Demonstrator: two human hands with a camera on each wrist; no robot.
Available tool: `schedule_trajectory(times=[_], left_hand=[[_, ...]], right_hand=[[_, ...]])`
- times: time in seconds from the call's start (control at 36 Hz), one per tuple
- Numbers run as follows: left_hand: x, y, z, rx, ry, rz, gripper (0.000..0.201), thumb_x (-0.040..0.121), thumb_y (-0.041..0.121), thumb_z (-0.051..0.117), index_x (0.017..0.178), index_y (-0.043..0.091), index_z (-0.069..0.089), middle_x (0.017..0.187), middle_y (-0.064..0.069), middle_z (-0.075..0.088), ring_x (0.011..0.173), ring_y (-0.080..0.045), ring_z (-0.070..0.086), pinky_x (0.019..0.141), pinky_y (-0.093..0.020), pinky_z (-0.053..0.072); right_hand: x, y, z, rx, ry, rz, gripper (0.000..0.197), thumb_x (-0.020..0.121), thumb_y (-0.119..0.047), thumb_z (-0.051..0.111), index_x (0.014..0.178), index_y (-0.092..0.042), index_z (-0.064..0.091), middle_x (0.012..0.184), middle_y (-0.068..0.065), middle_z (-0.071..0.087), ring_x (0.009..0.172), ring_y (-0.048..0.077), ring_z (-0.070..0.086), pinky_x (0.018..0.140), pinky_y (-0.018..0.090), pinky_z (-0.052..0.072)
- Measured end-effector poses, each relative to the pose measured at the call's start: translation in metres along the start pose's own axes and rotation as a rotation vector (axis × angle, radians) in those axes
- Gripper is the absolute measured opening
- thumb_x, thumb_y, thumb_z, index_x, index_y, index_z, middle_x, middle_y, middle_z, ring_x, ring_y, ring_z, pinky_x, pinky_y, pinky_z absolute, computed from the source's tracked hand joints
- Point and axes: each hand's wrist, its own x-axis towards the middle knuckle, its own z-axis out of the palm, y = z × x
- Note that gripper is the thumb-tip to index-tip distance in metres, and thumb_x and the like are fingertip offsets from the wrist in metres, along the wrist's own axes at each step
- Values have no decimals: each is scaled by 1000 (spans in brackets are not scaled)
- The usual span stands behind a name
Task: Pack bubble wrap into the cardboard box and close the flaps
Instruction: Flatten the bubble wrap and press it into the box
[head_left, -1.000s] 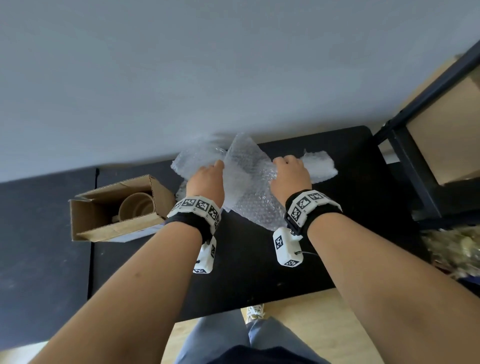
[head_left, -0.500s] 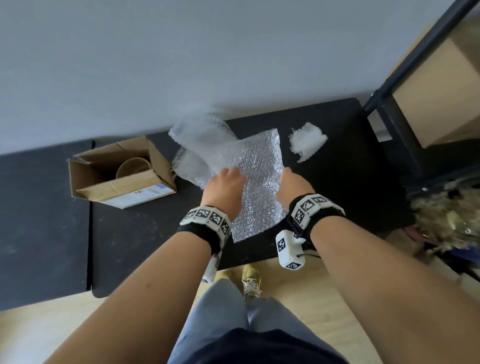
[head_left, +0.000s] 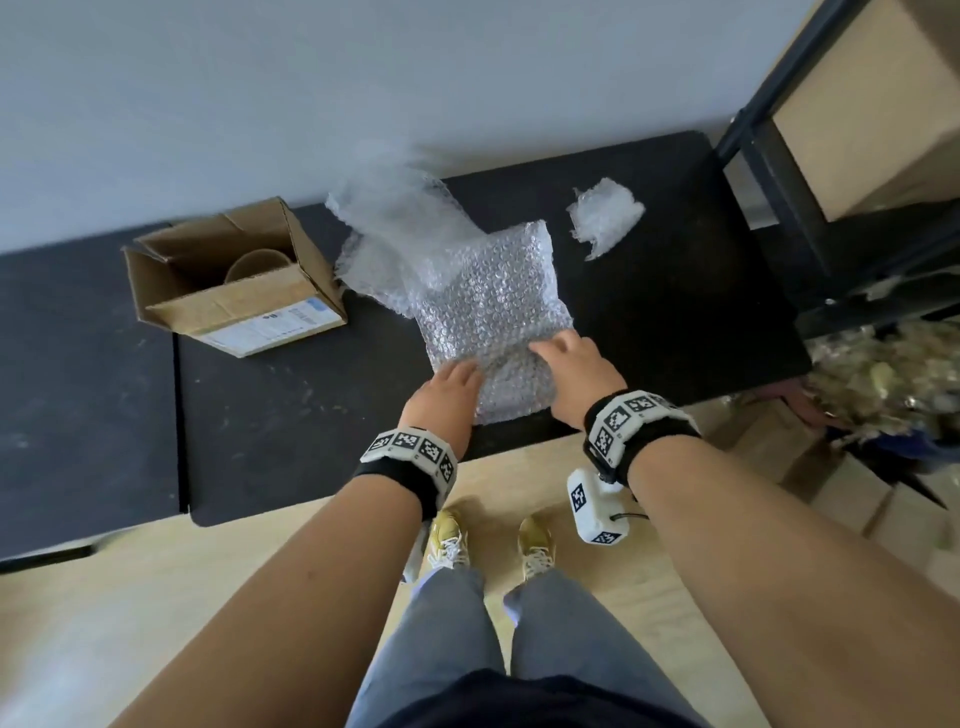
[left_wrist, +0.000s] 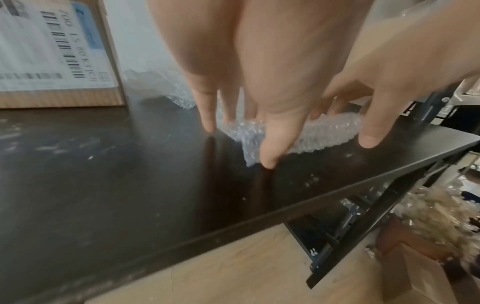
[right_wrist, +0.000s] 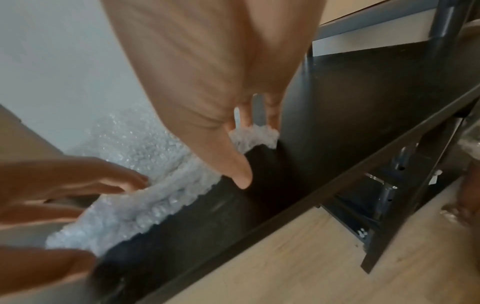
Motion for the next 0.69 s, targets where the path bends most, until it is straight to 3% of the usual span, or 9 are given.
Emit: schedule_trajectory(times=[0.11,0.25,0.33,0.42,0.5,0.56,0.61,0.64,0.69], left_hand=[[-7,10,0,-62,14,-57,55,86,-4,48,138,15,45,151,1,34,136,-22,37,108,-35,38],[-12,31,-12,-287,8,-334,37,92,3,38,126,14,50,120,-10,61,103,-32,59,85,-39,50],[-14,38,-14,-403,123,-428,22,98,17,36,108,9,54,101,-14,64,90,-33,59,77,-36,45],[-16,41,-17,-620,179,-528,17,94,18,37,87,9,50,83,-12,57,76,-29,51,67,-34,39],[-15,40,-19,-855,250,-630,16,89,19,40,78,12,49,73,-2,50,71,-23,48,56,-28,34],[-14,38,-20,-979,306,-704,18,91,29,49,99,16,59,91,0,58,88,-23,55,66,-27,39],[-13,34,-19,-1065,308,-752,56,91,46,55,137,15,46,126,-1,55,118,-22,52,89,-28,37],[-13,33,-18,-1084,290,-757,72,88,53,57,145,13,37,135,-4,51,125,-23,49,95,-29,36],[-11,28,-14,-1048,256,-745,84,83,60,61,144,7,37,131,-6,55,120,-24,53,94,-31,37]], right_hand=[[-7,8,4,-70,23,-36,72,78,-8,61,143,-29,37,130,5,39,118,26,39,91,37,45],[-13,17,-2,-17,113,-51,37,83,-12,48,118,-19,59,116,2,56,111,27,45,88,38,43],[-17,23,-7,24,185,-66,17,81,-9,47,93,-12,59,88,2,55,98,27,50,82,39,46],[-18,28,-11,118,216,-70,12,82,-6,53,91,-13,57,85,3,53,82,24,53,69,34,46],[-13,28,-18,247,248,-26,10,84,-7,49,83,-16,48,78,4,54,70,24,52,60,29,37],[-5,26,-21,279,239,14,9,84,-8,45,76,-12,45,72,4,52,66,25,51,57,30,36],[3,23,-23,296,200,53,9,83,-10,43,76,-10,47,72,5,54,69,26,54,59,32,43],[6,22,-24,305,189,63,10,84,-12,43,80,-9,52,77,5,57,73,27,57,64,33,47],[13,19,-24,313,177,69,20,90,-20,40,88,-9,57,83,7,60,79,28,59,70,35,48]])
